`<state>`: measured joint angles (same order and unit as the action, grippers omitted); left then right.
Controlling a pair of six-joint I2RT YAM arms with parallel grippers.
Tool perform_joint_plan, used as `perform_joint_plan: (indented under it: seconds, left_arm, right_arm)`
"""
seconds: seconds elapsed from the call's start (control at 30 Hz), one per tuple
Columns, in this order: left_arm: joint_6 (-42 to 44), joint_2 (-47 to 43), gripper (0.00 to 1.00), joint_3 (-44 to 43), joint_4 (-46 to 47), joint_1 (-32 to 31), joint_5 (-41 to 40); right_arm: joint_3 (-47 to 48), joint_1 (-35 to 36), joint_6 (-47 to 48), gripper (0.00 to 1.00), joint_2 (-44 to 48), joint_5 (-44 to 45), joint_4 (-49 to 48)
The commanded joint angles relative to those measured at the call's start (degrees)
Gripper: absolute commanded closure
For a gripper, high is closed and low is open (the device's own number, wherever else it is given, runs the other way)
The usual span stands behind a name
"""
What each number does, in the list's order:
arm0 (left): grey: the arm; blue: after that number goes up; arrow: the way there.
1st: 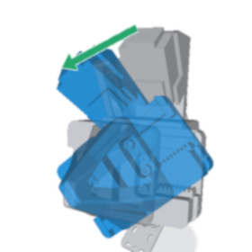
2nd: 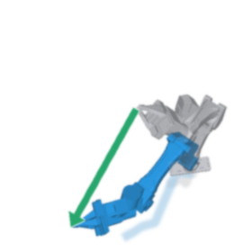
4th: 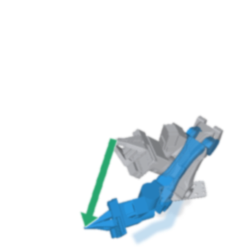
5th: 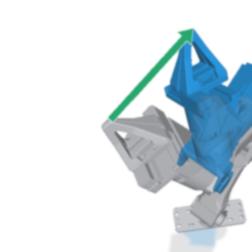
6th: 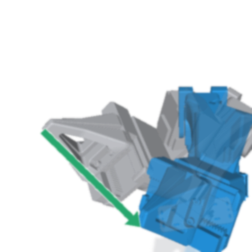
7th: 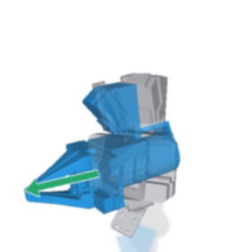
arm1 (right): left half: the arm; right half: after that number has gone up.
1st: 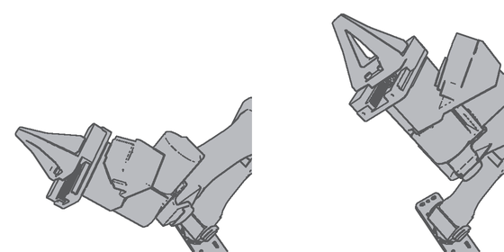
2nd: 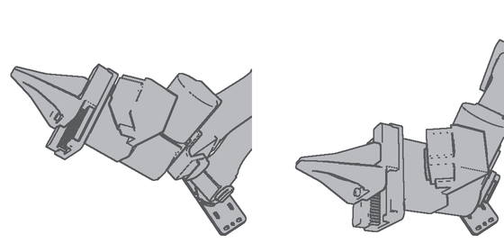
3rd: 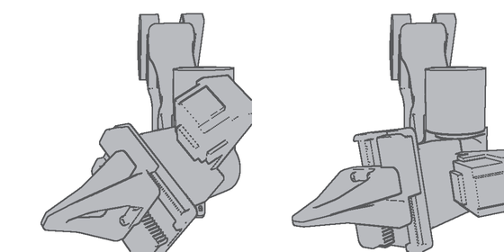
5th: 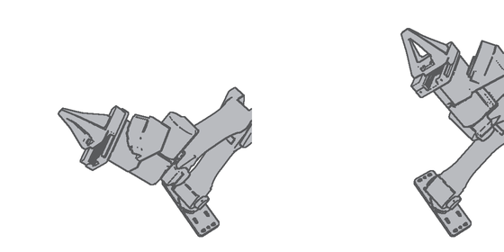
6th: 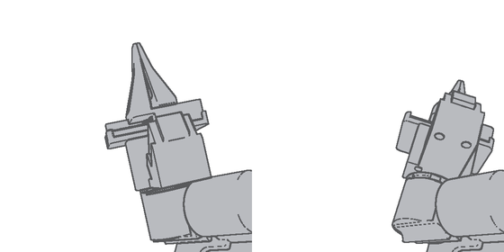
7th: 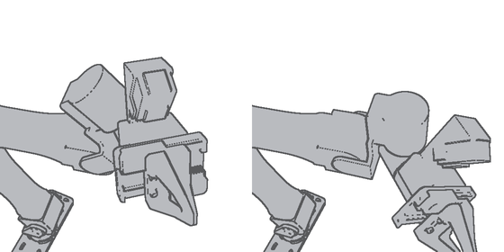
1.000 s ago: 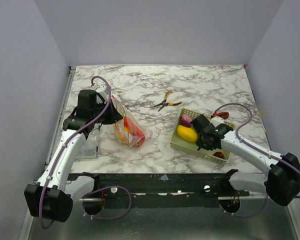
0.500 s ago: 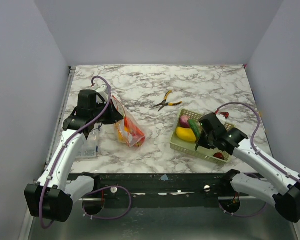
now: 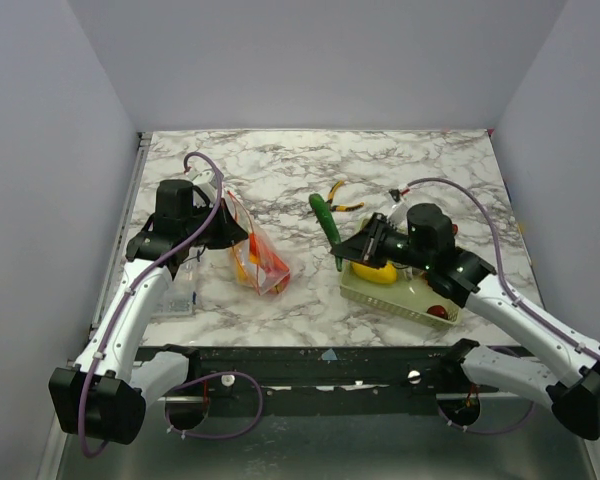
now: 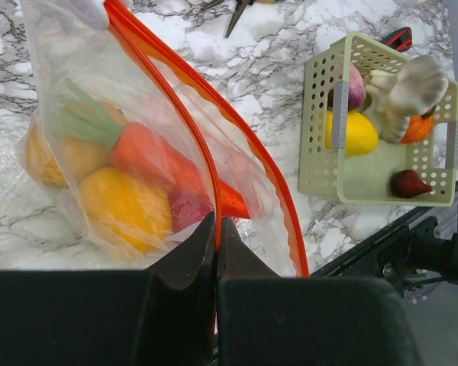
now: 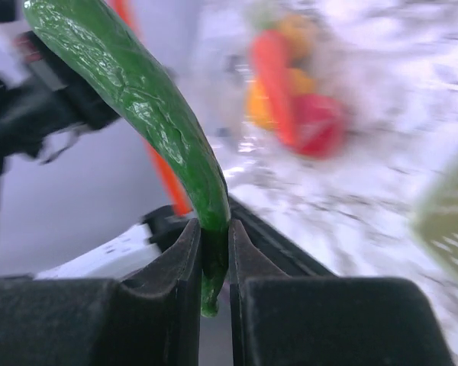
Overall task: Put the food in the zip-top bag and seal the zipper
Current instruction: Place the fake vegetable in the zipper food storage bag.
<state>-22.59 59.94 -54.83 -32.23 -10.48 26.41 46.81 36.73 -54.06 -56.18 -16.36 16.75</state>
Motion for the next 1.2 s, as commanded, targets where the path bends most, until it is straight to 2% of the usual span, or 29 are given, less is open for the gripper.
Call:
perform_joint_plan:
  seconds: [0.0, 0.1, 0.2, 0.3, 0.53, 0.63, 0.77, 0.9, 1.17]
  left_arm:
    - [-0.35, -1.88, 1.00, 0.64, 0.60, 0.20, -1.24]
    - [-2.14, -2.64, 1.00, 1.01, 1.57, 0.20, 0.17]
    - [-4.65, -1.70, 1.00, 0.38, 2.15, 0.20, 3.23]
    - [-5.47, -1.04, 1.00, -0.32, 1.00, 0.20, 2.69]
    - [-5.83, -2.42, 1.00, -0.33, 0.74, 0.29, 0.74]
    - [-6.40, -2.61, 1.00, -0.15, 1.84, 0.29, 1.22]
    - [-6.68, -2.33, 1.00, -0.72, 1.99, 0.29, 0.78]
    - [-6.22, -2.74, 1.00, -0.45, 2.87, 0.29, 0.57]
    - [-5.71, -2.34, 1.00, 0.50, 3.65, 0.29, 1.67]
  right_arm:
    - [2.01, 6.44, -10.42, 1.00, -4.39, -8.81, -27.07]
    - [3.59, 10.57, -17.59, 1.00, -9.96, -6.30, -34.61]
    - [4.89, 13.05, -25.42, 1.00, -17.21, -7.91, -44.62]
    - [5.68, 14.77, -31.83, 1.00, -22.39, -6.99, -52.08]
    - [8.03, 16.28, -42.29, 1.00, -32.33, -5.93, -60.18]
    - [9.75, 18.21, -43.31, 1.00, -34.93, -5.48, -58.83]
    - [8.20, 20.16, -43.60, 1.00, -35.73, -0.66, -56.40]
    - [3.31, 20.39, -46.70, 1.00, -35.66, 3.67, -56.86]
    - [0.63, 20.32, -46.10, 0.99, -37.64, 5.07, -53.60]
